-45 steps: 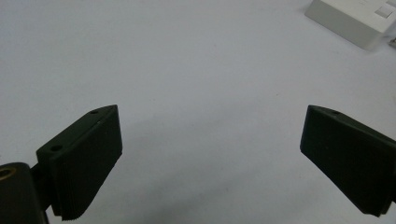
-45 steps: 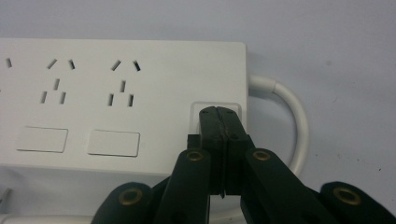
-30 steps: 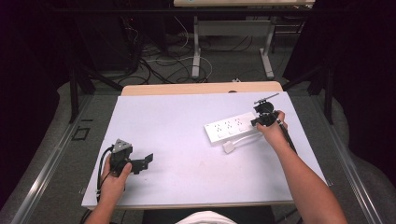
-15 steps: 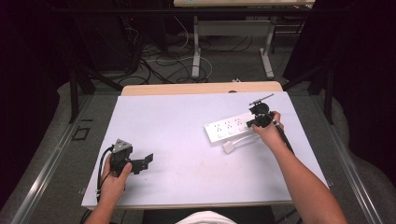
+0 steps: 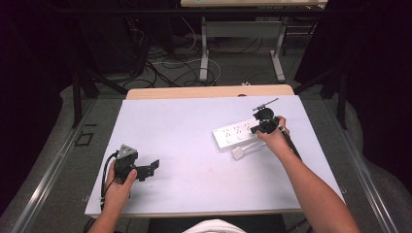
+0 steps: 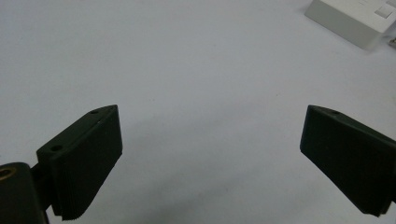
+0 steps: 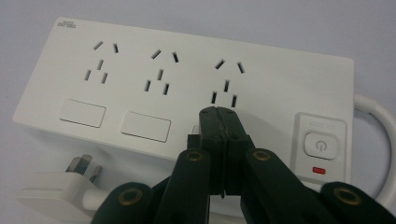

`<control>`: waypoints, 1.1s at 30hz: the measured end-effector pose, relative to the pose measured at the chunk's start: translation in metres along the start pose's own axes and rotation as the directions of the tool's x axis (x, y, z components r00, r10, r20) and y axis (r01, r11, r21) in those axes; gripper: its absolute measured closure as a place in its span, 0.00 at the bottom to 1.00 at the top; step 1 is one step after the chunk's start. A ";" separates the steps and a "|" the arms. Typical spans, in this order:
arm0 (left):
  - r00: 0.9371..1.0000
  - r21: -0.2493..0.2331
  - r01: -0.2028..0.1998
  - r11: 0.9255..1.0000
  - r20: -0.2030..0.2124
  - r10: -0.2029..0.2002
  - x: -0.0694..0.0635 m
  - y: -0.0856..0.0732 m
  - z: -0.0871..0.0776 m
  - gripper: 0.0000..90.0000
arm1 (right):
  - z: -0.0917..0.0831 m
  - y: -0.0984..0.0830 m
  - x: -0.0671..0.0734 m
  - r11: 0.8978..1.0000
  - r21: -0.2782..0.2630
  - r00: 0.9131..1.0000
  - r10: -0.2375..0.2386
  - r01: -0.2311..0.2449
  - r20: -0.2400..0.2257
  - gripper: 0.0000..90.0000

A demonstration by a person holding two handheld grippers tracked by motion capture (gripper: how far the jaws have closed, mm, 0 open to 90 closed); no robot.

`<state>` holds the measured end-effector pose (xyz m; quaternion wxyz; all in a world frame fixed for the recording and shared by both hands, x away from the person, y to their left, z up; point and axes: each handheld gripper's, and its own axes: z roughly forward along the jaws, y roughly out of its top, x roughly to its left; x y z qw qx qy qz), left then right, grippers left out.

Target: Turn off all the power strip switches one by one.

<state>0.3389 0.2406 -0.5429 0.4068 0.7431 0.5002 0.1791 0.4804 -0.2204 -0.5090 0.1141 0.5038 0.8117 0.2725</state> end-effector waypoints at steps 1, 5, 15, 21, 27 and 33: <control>1.000 0.000 0.000 1.000 0.000 0.000 0.000 0.000 0.000 0.06 | 0.001 0.000 0.001 1.000 -0.004 1.000 -0.008 0.008 -0.003 1.00; 1.000 0.002 0.000 1.000 0.001 0.000 0.000 0.000 0.000 0.06 | 0.002 0.001 0.004 1.000 0.005 1.000 -0.010 0.011 -0.010 1.00; 1.000 -0.010 0.000 1.000 -0.003 0.000 0.000 0.000 0.000 0.06 | 0.007 0.000 0.008 1.000 0.021 1.000 -0.022 0.022 -0.014 1.00; 1.000 -0.007 0.002 1.000 -0.002 -0.002 0.000 0.000 0.000 0.06 | 0.008 0.000 0.008 1.000 0.011 1.000 -0.026 0.026 -0.014 1.00; 1.000 -0.007 0.000 1.000 -0.004 0.000 0.000 0.000 0.000 0.06 | 0.010 0.000 0.008 1.000 0.027 1.000 -0.002 0.003 -0.025 1.00; 1.000 -0.011 0.002 1.000 -0.001 -0.002 0.000 -0.001 0.000 0.06 | 0.010 -0.001 0.009 1.000 0.019 1.000 -0.016 0.016 -0.019 1.00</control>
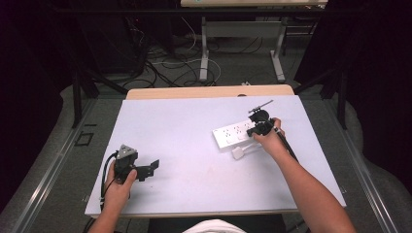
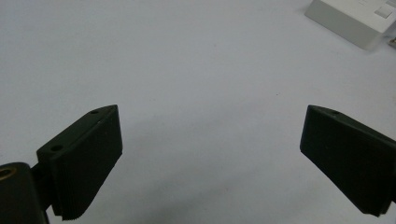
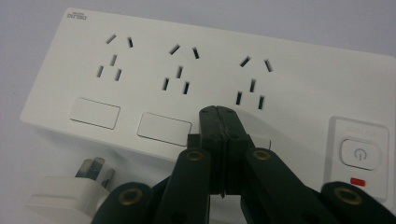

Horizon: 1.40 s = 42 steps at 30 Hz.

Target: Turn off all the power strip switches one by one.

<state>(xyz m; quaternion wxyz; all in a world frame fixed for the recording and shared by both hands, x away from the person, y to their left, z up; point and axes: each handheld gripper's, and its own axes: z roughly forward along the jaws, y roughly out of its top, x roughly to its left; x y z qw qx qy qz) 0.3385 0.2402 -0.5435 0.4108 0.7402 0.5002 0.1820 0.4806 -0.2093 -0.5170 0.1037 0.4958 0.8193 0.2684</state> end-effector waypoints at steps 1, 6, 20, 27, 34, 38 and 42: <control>1.000 0.000 0.000 1.000 0.000 0.000 0.000 0.000 0.000 0.06 | 0.000 0.000 0.000 1.000 0.000 1.000 -0.002 0.002 -0.004 1.00; 1.000 -0.001 -0.002 1.000 0.000 0.002 0.000 0.000 0.000 0.06 | 0.000 0.000 0.001 1.000 0.002 1.000 -0.006 0.006 0.002 1.00; 1.000 0.004 -0.002 1.000 -0.001 0.002 0.000 0.000 0.000 0.06 | 0.000 0.002 0.003 1.000 0.008 1.000 -0.016 0.016 0.004 1.00; 1.000 0.003 -0.003 1.000 -0.001 0.003 0.000 0.000 0.000 0.06 | -0.001 0.004 0.012 1.000 0.007 0.999 -0.027 0.027 -0.017 1.00; 1.000 0.005 -0.003 1.000 0.000 0.003 0.000 0.000 0.000 0.06 | -0.001 0.006 0.023 1.000 0.009 0.999 -0.029 0.030 -0.043 1.00; 1.000 0.004 -0.002 1.000 0.000 0.002 0.000 0.000 0.000 0.06 | 0.001 0.006 0.027 0.998 -0.006 0.997 -0.056 0.056 -0.050 1.00; 1.000 0.004 -0.002 1.000 0.001 0.002 0.000 0.000 0.000 0.06 | 0.000 0.007 0.030 0.997 0.002 0.994 -0.083 0.083 -0.064 1.00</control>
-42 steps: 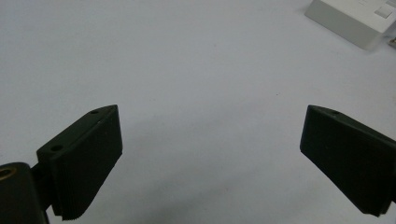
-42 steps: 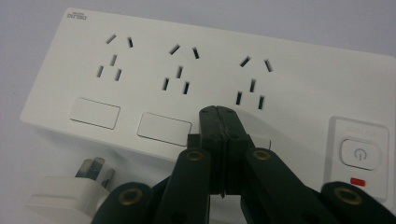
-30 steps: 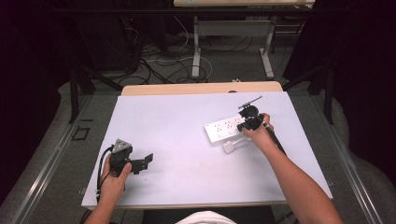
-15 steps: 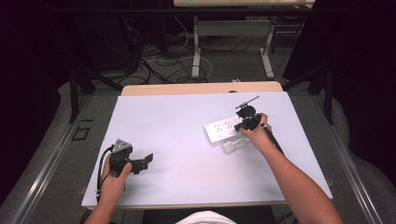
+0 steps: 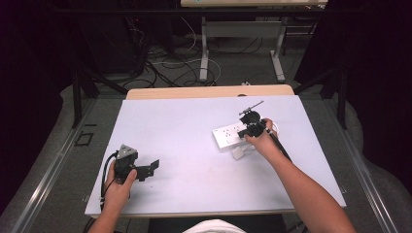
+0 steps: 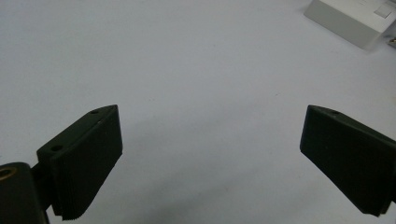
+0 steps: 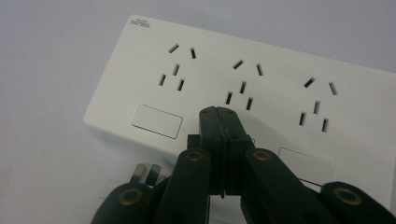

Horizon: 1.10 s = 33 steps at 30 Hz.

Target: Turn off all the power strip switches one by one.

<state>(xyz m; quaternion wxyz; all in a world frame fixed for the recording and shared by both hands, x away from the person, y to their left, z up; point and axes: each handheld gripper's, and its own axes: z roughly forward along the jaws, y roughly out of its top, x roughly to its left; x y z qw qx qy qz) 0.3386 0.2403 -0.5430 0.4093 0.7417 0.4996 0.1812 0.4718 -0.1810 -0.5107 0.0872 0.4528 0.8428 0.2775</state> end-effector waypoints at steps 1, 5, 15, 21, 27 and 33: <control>1.000 0.000 0.000 1.000 0.000 0.000 0.000 0.000 0.000 0.06 | 0.001 0.000 0.001 1.000 -0.015 1.000 0.002 -0.002 -0.001 1.00; 1.000 0.000 0.001 1.000 -0.001 -0.001 0.000 0.000 0.000 0.06 | 0.001 0.001 0.003 1.000 0.001 1.000 -0.003 0.003 0.002 1.00; 1.000 -0.004 0.001 1.000 -0.001 -0.001 0.001 0.000 0.000 0.06 | 0.004 0.001 0.006 1.000 0.008 1.000 0.000 0.000 0.008 1.00; 1.000 -0.004 0.001 1.000 -0.001 -0.001 0.001 0.000 0.000 0.06 | 0.006 0.001 0.006 1.000 0.014 1.000 0.000 0.000 0.010 1.00; 1.000 -0.004 0.000 1.000 -0.001 0.000 0.001 0.000 0.000 0.06 | 0.006 0.001 0.004 1.000 0.004 1.000 -0.014 0.014 0.008 1.00; 1.000 -0.004 0.001 1.000 -0.001 -0.001 0.001 0.000 0.000 0.07 | 0.006 0.001 0.006 1.000 0.010 1.000 0.000 0.000 0.011 1.00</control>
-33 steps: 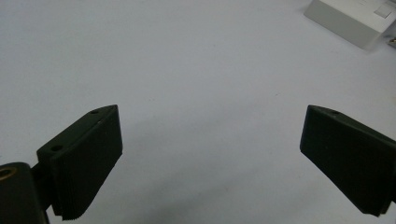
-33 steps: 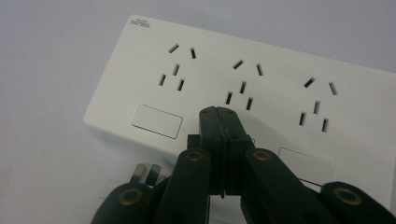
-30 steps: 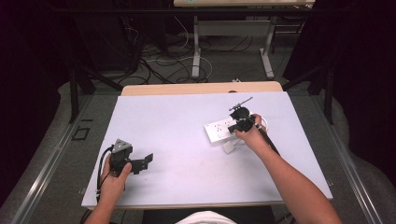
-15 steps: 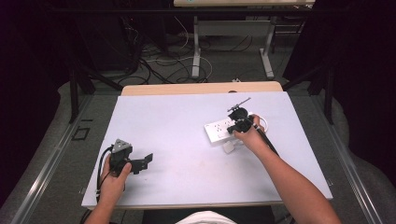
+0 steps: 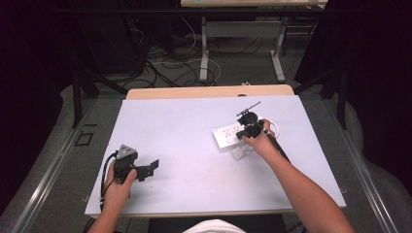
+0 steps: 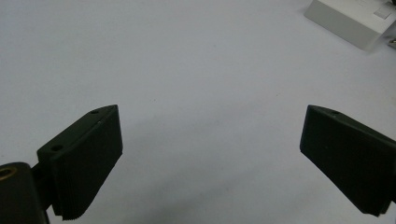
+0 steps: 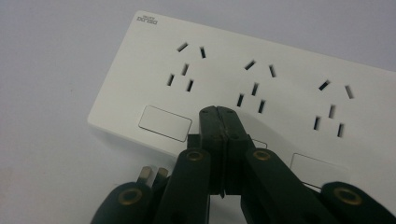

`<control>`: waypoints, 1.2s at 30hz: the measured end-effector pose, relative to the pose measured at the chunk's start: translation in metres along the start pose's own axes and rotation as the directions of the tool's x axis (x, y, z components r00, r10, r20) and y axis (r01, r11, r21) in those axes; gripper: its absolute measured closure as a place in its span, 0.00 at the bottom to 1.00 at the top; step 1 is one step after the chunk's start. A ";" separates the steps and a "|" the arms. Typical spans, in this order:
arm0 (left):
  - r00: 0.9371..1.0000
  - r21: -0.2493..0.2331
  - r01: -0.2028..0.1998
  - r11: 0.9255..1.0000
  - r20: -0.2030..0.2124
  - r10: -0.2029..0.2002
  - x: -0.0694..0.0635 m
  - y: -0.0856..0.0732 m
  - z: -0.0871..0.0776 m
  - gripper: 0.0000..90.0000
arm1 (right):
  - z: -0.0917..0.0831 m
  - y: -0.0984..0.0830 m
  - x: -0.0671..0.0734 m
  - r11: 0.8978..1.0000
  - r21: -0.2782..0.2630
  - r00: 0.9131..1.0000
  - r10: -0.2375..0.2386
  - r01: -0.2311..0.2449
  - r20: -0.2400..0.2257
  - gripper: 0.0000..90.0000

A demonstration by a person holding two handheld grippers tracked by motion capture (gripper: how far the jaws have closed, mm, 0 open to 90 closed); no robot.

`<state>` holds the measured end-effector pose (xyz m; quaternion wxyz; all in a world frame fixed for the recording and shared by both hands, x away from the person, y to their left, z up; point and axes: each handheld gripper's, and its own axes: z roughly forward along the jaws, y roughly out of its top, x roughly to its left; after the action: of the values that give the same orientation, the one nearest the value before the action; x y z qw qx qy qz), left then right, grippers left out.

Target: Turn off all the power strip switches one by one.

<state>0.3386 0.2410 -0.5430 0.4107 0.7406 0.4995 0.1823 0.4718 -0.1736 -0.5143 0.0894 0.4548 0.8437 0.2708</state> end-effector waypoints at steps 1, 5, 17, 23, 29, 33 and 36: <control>1.000 0.000 0.001 1.000 0.000 -0.001 0.000 0.000 0.000 0.07 | 0.000 0.000 -0.001 1.000 -0.002 1.000 -0.007 0.007 -0.002 1.00; 1.000 -0.001 0.001 1.000 0.000 -0.001 0.000 0.000 0.000 0.07 | 0.000 0.000 -0.001 1.000 -0.002 1.000 -0.010 0.010 -0.007 1.00; 1.000 -0.001 -0.001 1.000 0.001 0.001 0.000 0.000 0.000 0.07 | 0.004 -0.002 0.001 1.000 -0.019 1.000 -0.017 0.017 -0.007 1.00; 1.000 0.001 0.000 1.000 0.000 0.000 0.000 0.000 -0.001 0.07 | 0.002 -0.001 0.001 1.000 0.002 1.000 -0.008 0.008 -0.003 1.00; 1.000 0.000 -0.001 1.000 -0.001 0.001 0.000 0.000 -0.001 0.07 | 0.004 -0.002 0.001 1.000 -0.020 1.000 -0.019 0.019 -0.007 1.00; 1.000 0.000 -0.001 1.000 0.000 0.001 0.000 0.000 -0.001 0.07 | 0.002 -0.001 0.001 1.000 0.004 1.000 -0.027 0.027 -0.001 1.00; 1.000 0.000 0.003 1.000 0.001 -0.003 0.000 0.000 0.000 0.07 | 0.003 -0.001 0.001 1.000 -0.010 1.000 -0.015 0.015 -0.007 1.00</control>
<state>0.3386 0.2414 -0.5425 0.4112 0.7400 0.5004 0.1815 0.4716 -0.1717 -0.5174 0.0908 0.4471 0.8460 0.2760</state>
